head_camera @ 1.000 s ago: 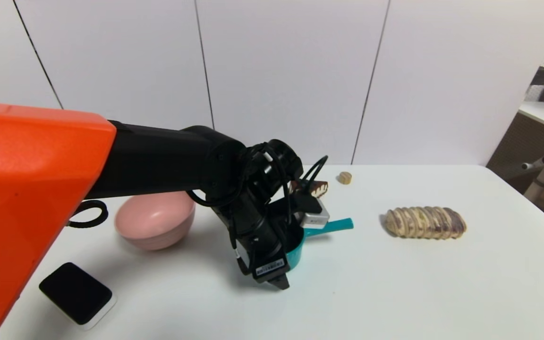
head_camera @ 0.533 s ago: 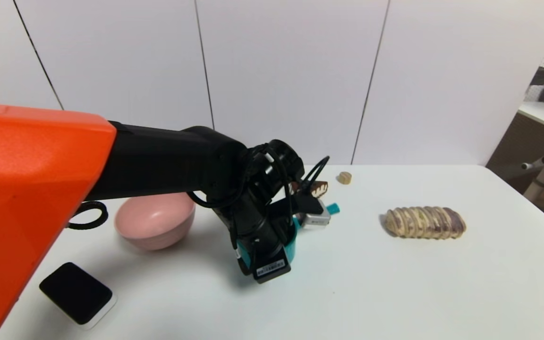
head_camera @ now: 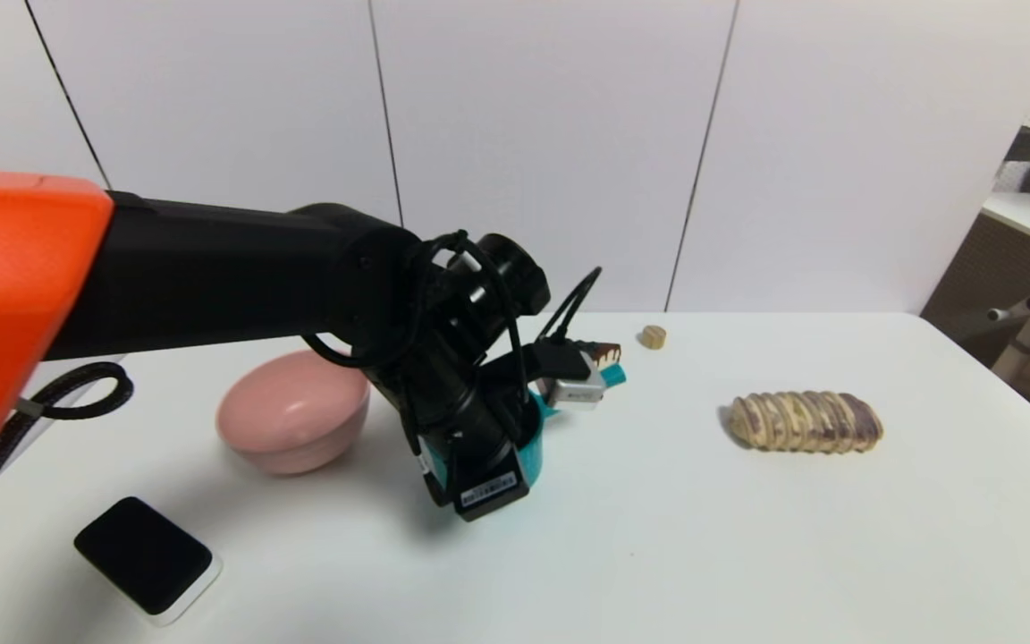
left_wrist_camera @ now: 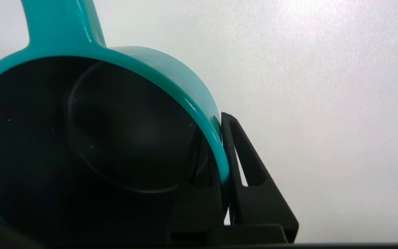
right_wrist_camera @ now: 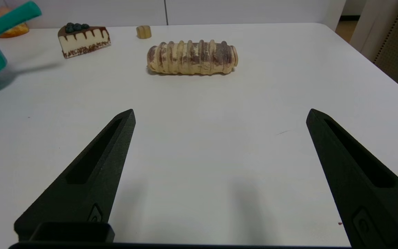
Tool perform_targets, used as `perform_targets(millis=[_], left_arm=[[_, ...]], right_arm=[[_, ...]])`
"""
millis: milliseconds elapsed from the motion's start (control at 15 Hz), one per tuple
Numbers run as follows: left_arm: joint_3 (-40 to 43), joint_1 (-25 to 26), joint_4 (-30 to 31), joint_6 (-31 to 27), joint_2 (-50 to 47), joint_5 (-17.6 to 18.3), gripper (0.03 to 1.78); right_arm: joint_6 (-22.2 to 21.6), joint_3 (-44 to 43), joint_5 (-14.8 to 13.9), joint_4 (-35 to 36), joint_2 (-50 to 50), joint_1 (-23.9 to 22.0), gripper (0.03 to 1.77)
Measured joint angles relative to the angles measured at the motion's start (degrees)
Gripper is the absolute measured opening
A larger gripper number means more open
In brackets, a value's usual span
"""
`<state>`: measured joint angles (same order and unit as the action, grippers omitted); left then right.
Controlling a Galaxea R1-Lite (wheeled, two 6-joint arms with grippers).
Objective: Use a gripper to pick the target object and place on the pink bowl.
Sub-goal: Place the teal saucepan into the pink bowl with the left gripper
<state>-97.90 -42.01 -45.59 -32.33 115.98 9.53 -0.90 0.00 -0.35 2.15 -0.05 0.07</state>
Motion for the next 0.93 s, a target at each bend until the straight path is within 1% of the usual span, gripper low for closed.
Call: perform_targets(millis=[133,200,333,733,933], left_arm=[[0.0,1.3,-0.6,0.0,-2.3,-1.1,0.13],[0.0,2.2,-0.7,-0.1,-3.6,-2.3,0.13],[-0.1,4.8,-0.7,0.0,-5.9,-4.6,0.13],[-0.4,13.9,0.0,0.3,-9.9,-9.7,0.13],[-0.1,18.8,-0.3,0.0,-11.0,-10.6,0.13]], right_arm=[[0.0,0.0,0.0,0.0,0.0,0.0,1.71],[0.0,0.0,0.0,0.0,0.0,0.0,1.71],[0.0,0.0,0.0,0.0,0.0,0.0,1.71],[0.0,0.0,0.0,0.0,0.0,0.0,1.71],[0.0,0.0,0.0,0.0,0.0,0.0,1.71]])
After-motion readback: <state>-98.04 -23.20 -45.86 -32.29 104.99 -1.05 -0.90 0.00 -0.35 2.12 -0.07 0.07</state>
